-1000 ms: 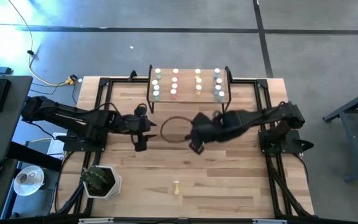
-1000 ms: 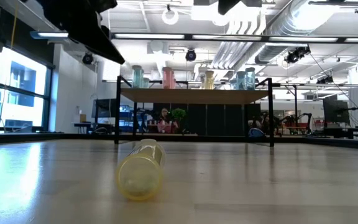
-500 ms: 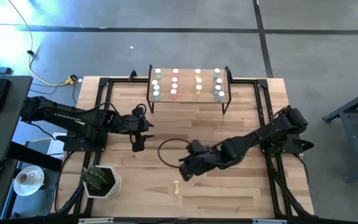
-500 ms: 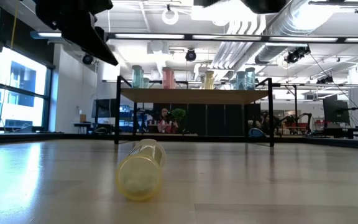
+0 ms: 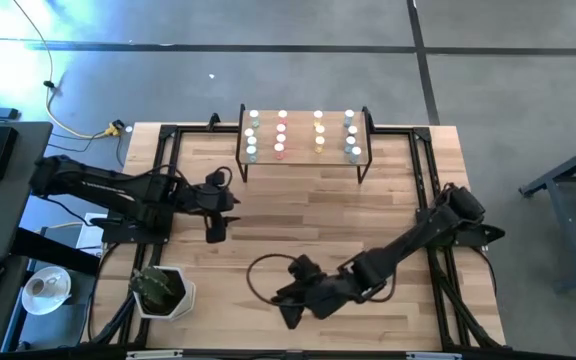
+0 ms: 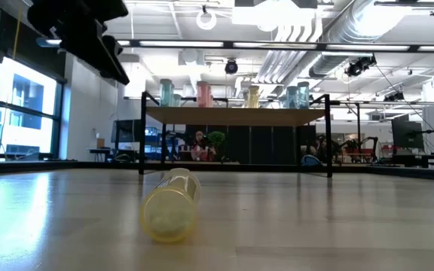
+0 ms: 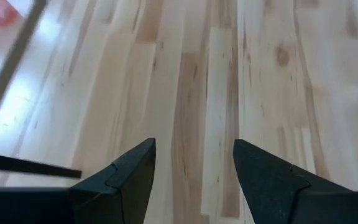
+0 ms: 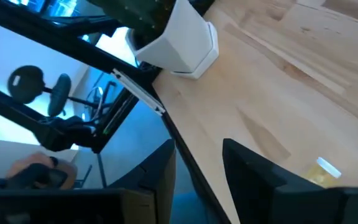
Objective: Pick and place medicine bottles onto shelf by color
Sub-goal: Put the yellow pill bottle on the shelf
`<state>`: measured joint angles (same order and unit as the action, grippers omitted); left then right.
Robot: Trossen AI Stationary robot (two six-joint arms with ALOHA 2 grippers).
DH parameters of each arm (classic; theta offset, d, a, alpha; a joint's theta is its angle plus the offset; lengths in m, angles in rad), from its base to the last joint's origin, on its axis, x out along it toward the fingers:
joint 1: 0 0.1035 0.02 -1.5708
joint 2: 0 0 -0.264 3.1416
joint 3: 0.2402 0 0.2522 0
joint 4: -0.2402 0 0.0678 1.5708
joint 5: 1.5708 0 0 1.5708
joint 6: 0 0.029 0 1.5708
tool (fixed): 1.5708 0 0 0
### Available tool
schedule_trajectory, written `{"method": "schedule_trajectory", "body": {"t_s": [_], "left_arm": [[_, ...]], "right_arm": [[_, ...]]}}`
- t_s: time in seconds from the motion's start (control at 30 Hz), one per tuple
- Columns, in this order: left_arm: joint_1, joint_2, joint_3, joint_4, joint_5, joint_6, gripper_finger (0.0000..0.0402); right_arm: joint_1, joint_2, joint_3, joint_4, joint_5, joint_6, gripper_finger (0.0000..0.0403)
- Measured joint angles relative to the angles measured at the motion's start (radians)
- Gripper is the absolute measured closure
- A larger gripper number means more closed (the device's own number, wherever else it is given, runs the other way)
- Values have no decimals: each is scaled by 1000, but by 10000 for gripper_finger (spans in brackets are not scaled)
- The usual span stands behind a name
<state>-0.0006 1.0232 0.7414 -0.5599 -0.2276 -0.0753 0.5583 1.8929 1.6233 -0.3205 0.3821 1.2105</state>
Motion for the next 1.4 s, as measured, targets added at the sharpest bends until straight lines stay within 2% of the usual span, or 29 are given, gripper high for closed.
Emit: {"method": "schedule_trajectory", "body": {"t_s": [0.17, 0.33, 0.43, 0.6, 0.7, 0.8, 1.4], "left_arm": [[0, -50, 1, 3, -4, 0, 195], [0, -106, 1, -6, -9, 0, 195], [0, -135, 1, -5, -9, 0, 195], [0, -165, 1, -4, -9, 0, 195], [0, -172, 1, -4, -10, 0, 195], [0, -172, 1, -4, -11, 0, 195], [0, -172, 1, -5, -11, 0, 195]], "right_arm": [[-3, 96, 149, -122, -18, 42, 279], [-4, 230, 345, -433, -75, 164, 279], [-6, 308, 450, -577, -143, 233, 279], [-11, 423, 558, -664, -186, 249, 279], [-20, 465, 581, -659, -233, 206, 279], [-23, 496, 583, -656, -237, 199, 279], [-42, 568, 580, -692, -260, 334, 279]]}}
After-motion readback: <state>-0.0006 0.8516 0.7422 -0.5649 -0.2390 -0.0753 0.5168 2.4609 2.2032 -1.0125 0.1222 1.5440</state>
